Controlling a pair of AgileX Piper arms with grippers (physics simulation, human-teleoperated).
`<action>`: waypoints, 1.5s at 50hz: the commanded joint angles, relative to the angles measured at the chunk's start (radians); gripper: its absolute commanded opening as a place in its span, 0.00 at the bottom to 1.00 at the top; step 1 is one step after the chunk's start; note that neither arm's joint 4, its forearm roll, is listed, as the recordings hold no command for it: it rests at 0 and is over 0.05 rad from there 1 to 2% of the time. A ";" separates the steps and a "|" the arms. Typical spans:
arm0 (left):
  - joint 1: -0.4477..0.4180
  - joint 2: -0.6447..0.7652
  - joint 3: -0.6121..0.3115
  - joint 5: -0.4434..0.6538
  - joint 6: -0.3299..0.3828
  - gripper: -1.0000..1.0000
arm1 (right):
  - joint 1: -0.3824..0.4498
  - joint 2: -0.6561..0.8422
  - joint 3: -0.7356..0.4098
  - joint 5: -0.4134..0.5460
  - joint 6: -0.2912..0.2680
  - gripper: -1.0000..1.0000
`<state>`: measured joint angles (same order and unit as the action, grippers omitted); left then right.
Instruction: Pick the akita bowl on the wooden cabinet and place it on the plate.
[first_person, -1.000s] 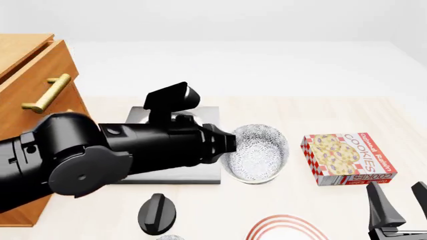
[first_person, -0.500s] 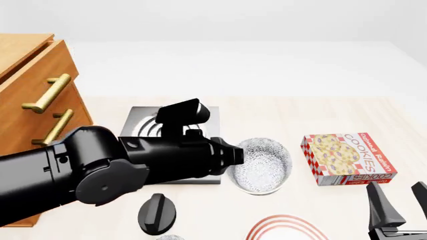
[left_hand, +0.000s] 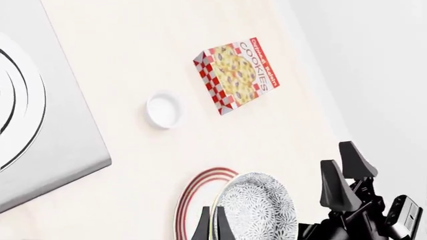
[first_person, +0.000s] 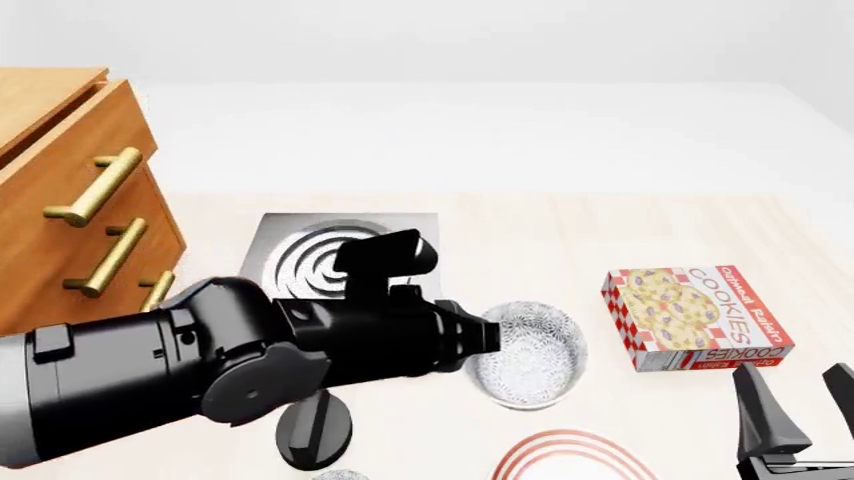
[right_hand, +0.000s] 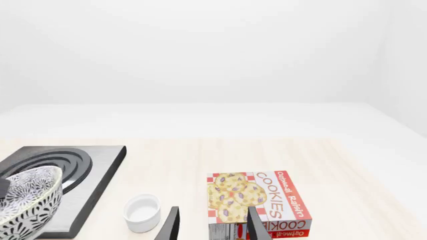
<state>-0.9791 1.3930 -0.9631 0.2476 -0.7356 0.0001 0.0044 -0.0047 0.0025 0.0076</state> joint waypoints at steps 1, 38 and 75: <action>-0.009 0.031 0.019 -0.035 -0.010 0.00 | 0.000 0.000 0.000 0.000 0.000 1.00; -0.059 0.113 0.049 -0.096 -0.050 0.00 | 0.000 0.000 0.000 0.000 0.000 1.00; -0.088 0.200 0.078 -0.183 -0.100 0.00 | 0.000 0.000 0.000 0.000 0.000 1.00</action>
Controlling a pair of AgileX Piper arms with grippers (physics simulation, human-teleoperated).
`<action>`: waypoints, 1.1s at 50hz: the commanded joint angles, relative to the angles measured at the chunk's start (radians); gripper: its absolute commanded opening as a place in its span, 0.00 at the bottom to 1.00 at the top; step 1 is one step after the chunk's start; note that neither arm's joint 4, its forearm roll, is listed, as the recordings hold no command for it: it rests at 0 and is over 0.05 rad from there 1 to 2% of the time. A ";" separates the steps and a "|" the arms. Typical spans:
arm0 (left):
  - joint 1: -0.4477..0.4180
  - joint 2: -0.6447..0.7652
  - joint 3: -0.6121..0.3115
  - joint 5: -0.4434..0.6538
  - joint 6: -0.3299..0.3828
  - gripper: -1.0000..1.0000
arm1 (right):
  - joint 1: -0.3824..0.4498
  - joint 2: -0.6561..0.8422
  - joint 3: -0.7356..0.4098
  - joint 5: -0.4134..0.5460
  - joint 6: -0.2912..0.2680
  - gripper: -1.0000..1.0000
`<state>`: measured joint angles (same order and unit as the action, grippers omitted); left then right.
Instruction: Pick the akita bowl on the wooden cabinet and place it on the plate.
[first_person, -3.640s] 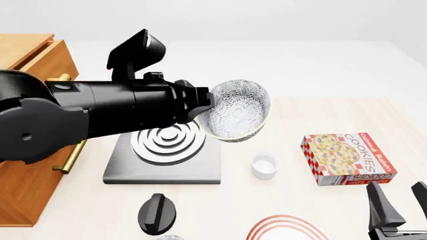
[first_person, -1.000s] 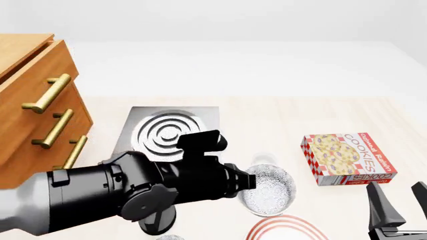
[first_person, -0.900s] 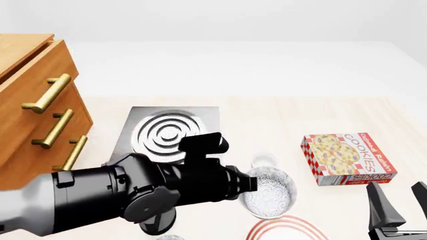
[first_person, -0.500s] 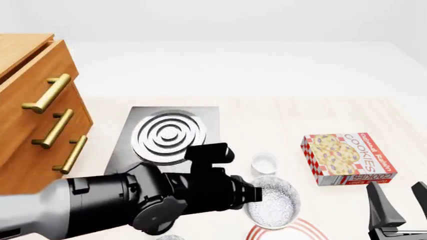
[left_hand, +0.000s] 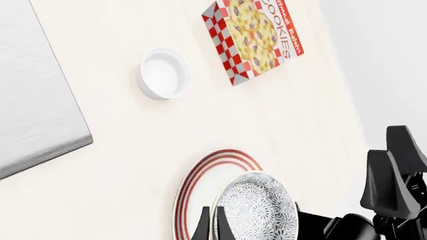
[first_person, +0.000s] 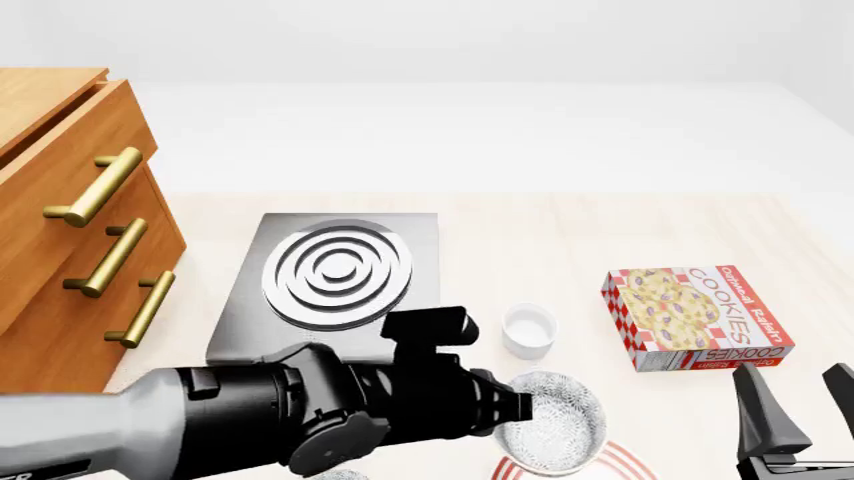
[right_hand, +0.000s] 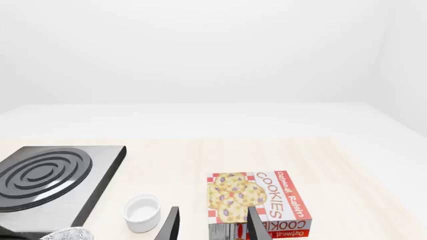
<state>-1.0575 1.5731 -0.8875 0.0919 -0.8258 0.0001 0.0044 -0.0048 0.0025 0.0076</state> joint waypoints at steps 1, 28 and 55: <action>-0.009 0.022 0.002 -0.029 -0.009 0.00 | 0.000 0.000 0.000 0.000 0.000 1.00; -0.015 0.068 0.003 -0.060 -0.022 0.00 | 0.000 0.000 0.000 0.000 0.000 1.00; -0.024 0.121 0.000 -0.096 -0.045 0.00 | 0.000 0.000 0.000 0.000 0.000 1.00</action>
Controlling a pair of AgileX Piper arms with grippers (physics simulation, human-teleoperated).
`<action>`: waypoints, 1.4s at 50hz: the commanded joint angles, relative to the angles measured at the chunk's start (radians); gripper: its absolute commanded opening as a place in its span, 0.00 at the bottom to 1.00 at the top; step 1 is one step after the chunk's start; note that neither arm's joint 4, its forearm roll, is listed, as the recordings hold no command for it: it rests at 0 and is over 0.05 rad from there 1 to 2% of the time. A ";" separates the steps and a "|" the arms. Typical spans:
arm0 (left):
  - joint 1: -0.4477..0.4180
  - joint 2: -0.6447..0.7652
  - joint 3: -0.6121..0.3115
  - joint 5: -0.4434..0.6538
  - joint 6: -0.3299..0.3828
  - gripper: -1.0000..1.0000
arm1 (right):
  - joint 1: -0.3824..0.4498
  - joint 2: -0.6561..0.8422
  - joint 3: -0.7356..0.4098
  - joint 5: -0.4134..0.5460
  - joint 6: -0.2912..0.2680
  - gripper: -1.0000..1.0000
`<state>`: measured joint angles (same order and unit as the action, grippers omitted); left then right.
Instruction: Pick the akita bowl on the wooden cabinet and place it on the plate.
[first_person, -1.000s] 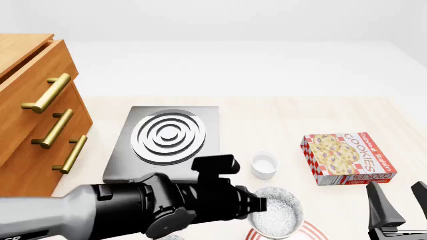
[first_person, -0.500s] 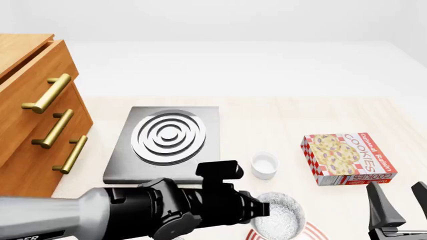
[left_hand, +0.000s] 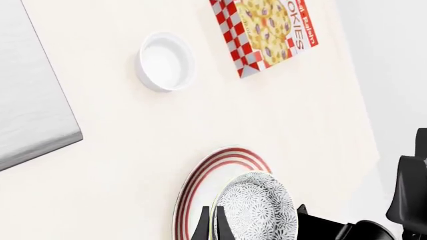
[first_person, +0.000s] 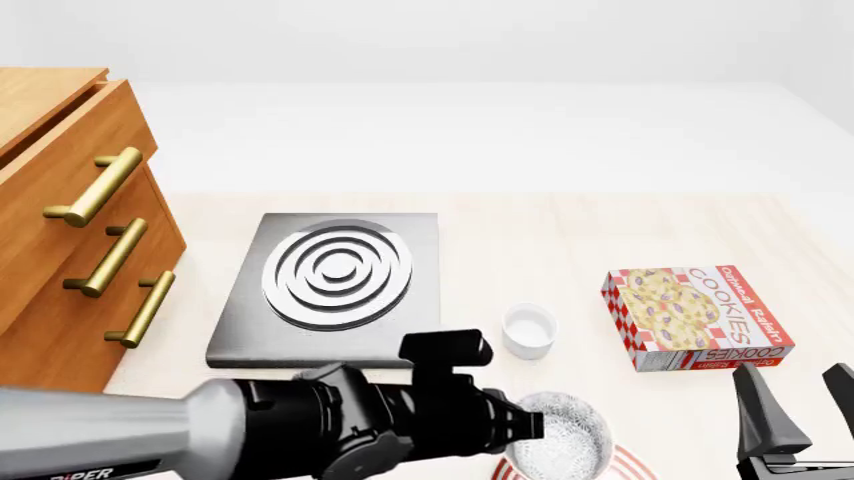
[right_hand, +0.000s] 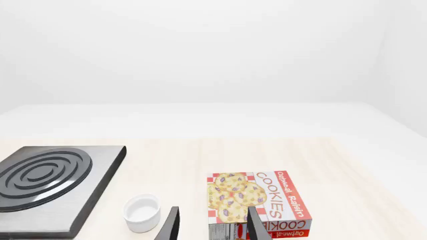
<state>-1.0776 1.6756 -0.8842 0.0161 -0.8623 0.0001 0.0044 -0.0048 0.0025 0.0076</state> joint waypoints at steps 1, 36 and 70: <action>-0.005 0.020 -0.004 -0.021 -0.009 0.00 | 0.000 0.000 0.000 0.000 0.000 1.00; -0.025 0.077 -0.007 -0.064 -0.039 0.00 | 0.000 0.000 0.000 0.000 0.000 1.00; -0.045 0.122 -0.001 -0.103 -0.067 0.00 | 0.000 0.000 0.000 0.000 0.000 1.00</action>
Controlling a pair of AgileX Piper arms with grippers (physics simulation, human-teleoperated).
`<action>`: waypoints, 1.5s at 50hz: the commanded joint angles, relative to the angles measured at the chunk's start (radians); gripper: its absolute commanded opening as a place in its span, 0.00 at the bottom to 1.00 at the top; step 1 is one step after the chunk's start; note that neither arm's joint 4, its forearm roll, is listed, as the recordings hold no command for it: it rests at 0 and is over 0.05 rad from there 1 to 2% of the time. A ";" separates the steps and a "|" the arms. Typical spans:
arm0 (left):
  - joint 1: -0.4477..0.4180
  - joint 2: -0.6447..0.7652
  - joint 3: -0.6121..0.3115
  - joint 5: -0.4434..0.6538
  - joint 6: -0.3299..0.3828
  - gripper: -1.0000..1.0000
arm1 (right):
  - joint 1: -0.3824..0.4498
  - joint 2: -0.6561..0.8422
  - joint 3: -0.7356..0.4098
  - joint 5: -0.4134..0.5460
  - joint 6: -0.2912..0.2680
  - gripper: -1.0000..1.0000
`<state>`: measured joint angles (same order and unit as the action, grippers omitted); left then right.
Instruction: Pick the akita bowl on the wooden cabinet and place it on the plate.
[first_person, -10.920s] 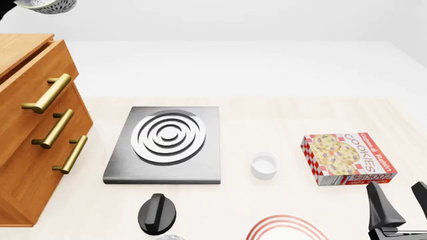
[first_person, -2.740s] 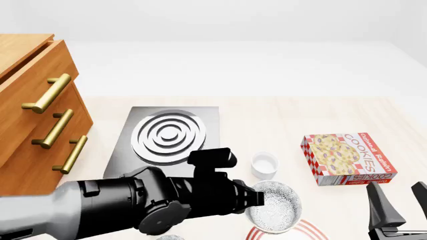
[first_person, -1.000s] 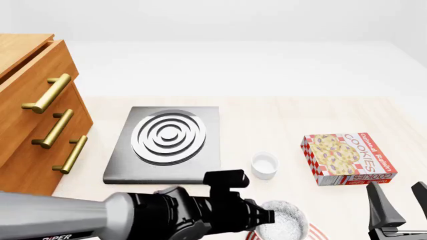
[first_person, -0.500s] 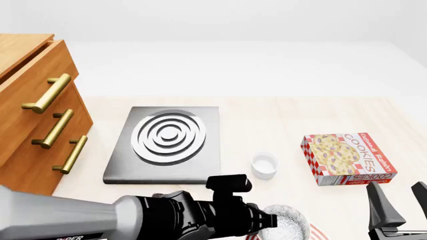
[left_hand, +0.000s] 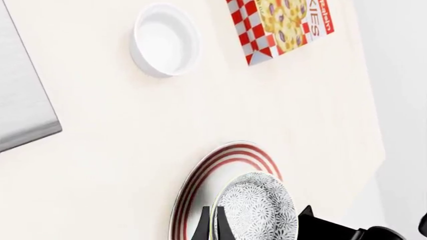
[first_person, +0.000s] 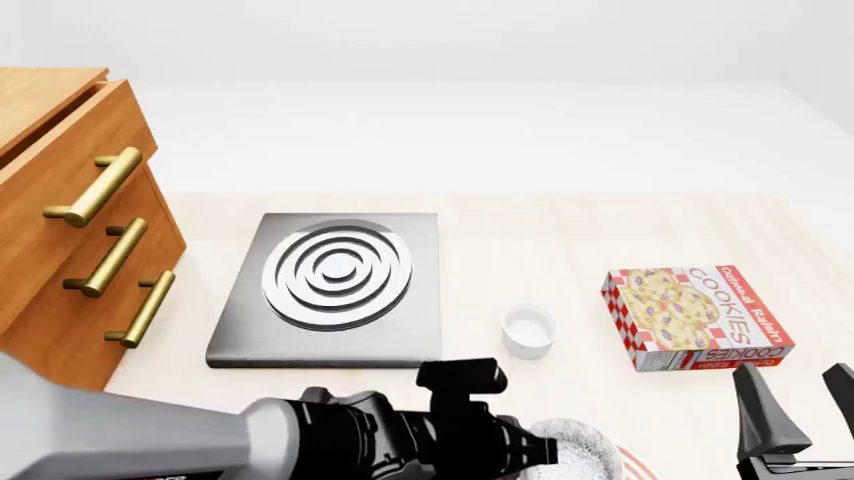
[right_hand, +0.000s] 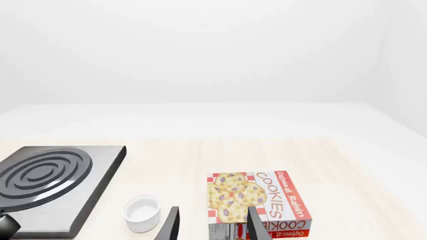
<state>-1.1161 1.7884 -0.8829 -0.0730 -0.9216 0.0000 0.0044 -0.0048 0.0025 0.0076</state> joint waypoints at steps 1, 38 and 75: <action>-0.007 0.010 -0.002 -0.015 -0.008 0.00 | 0.000 0.000 0.000 0.000 0.000 1.00; -0.007 0.031 0.003 -0.037 -0.023 0.00 | 0.000 0.000 0.000 0.000 0.000 1.00; 0.032 0.041 -0.018 -0.033 0.019 0.00 | 0.000 0.000 0.000 0.000 0.000 1.00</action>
<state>-1.1184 1.8400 -0.8804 -0.1183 -0.9436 0.0001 0.0044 -0.0048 0.0025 0.0075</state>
